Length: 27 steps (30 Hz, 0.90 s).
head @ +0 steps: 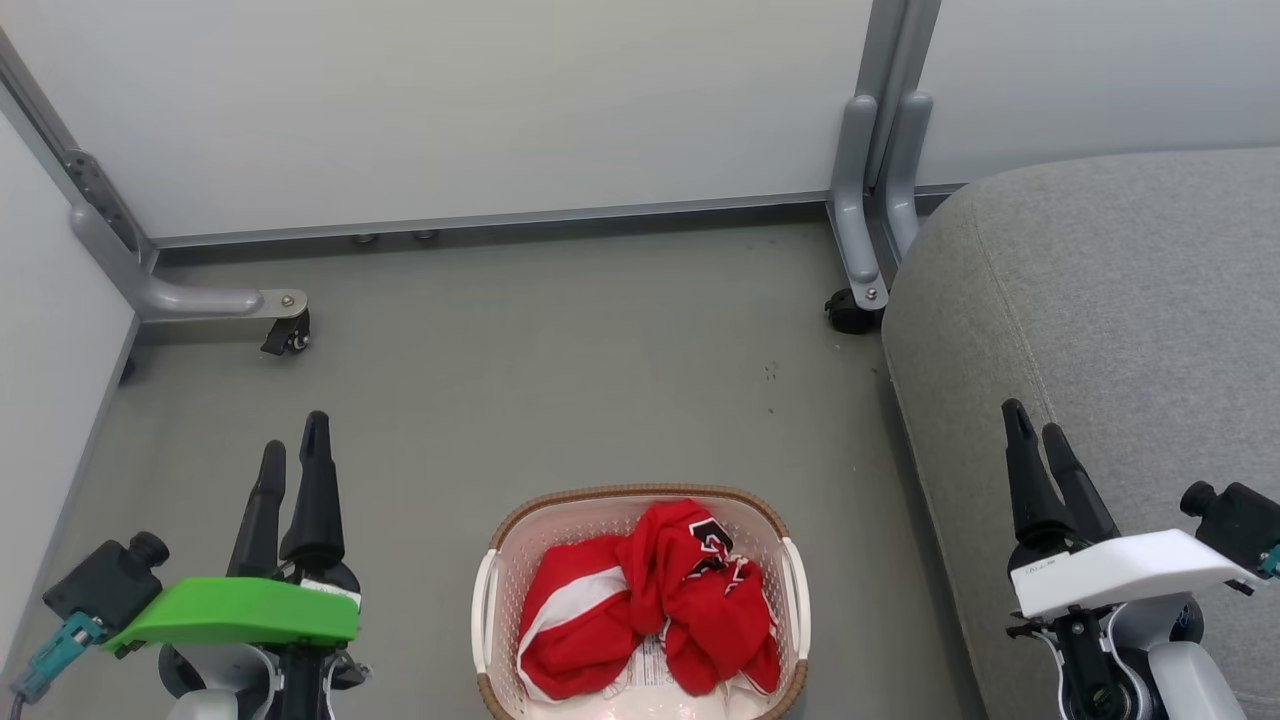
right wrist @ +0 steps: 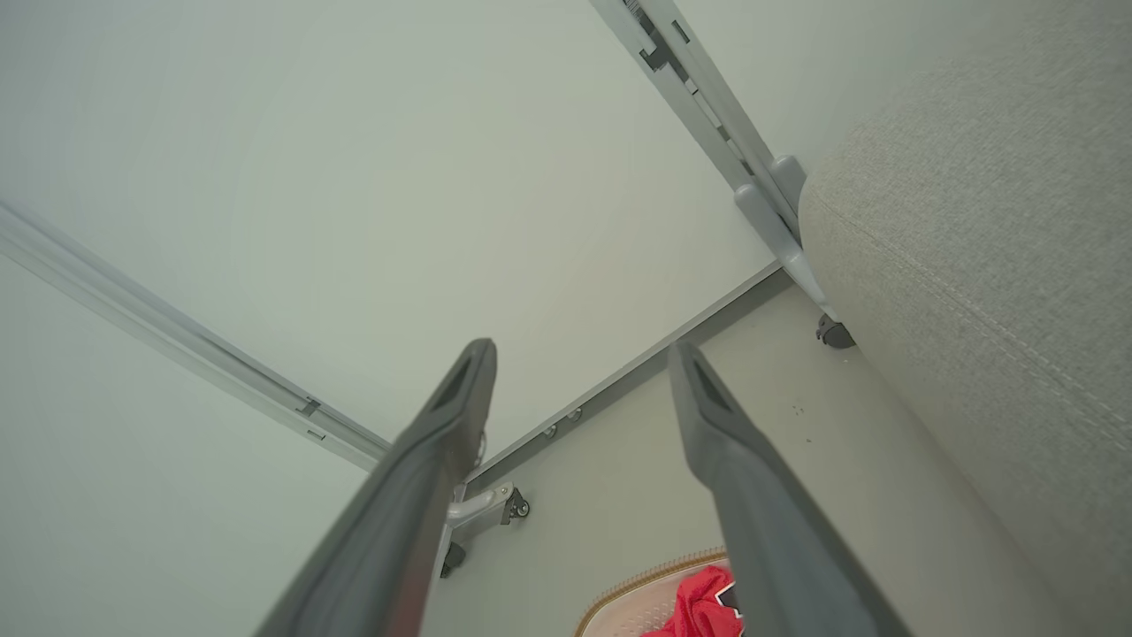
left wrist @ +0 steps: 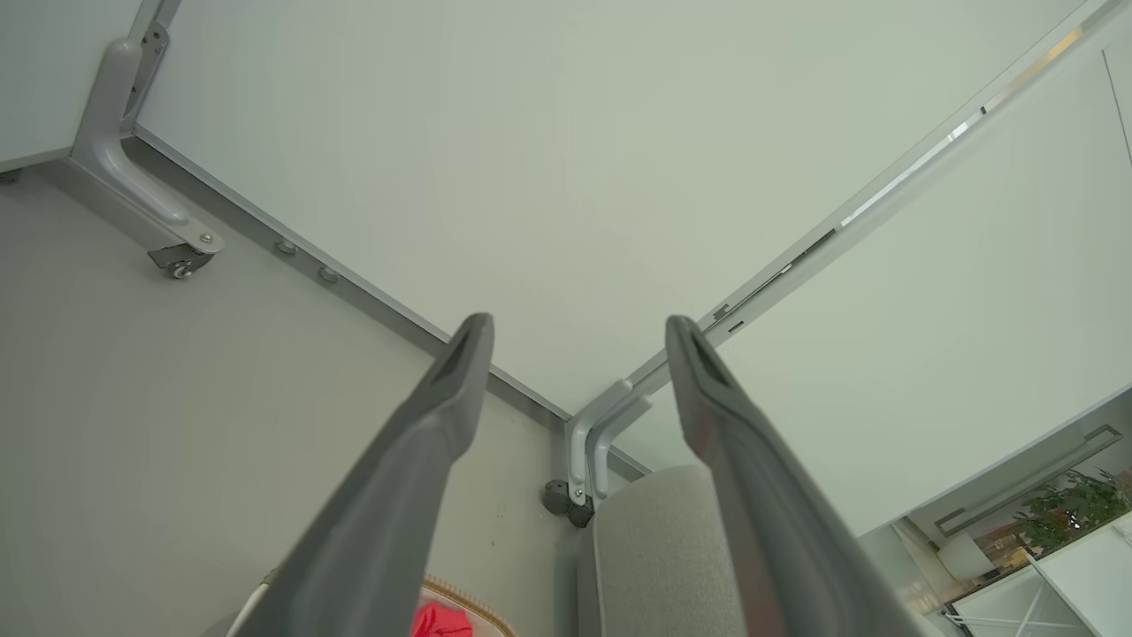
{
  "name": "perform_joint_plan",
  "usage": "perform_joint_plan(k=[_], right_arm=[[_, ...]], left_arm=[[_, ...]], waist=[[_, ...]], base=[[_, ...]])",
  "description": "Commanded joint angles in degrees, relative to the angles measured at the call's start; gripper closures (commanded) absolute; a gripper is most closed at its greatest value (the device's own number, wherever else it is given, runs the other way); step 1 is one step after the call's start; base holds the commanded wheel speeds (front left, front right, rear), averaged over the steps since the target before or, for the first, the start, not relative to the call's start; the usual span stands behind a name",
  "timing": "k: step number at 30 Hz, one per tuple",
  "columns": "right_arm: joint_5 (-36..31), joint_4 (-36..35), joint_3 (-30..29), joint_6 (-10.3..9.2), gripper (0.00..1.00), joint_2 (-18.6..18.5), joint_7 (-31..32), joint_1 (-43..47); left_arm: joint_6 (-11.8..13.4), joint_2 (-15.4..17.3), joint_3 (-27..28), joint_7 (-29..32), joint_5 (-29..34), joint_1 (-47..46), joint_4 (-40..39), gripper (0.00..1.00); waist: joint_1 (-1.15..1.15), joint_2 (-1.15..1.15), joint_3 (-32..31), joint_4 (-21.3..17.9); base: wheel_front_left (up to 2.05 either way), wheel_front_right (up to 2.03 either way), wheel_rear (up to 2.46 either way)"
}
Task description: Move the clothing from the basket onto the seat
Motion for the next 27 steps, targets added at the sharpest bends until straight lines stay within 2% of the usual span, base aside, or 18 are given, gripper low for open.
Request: perform_joint_plan(k=[1,27], right_arm=[[-2.42,-1.07,0.35,0.02,0.00,-0.39,-0.68,0.19],[-21.64,-1.65,2.40,0.03,0.00,0.25,-3.15,1.73]], left_arm=[[-0.19,0.67,-0.35,-0.60,2.58,0.02,-0.40,0.00],[-0.25,1.30,-2.72,-4.78,22.36,1.48,2.28,0.00]], waist=[[0.00,0.00,0.00,0.03],[0.00,0.00,-0.10,0.12]], base=[[0.00,0.00,0.00],[0.00,0.00,0.00]])
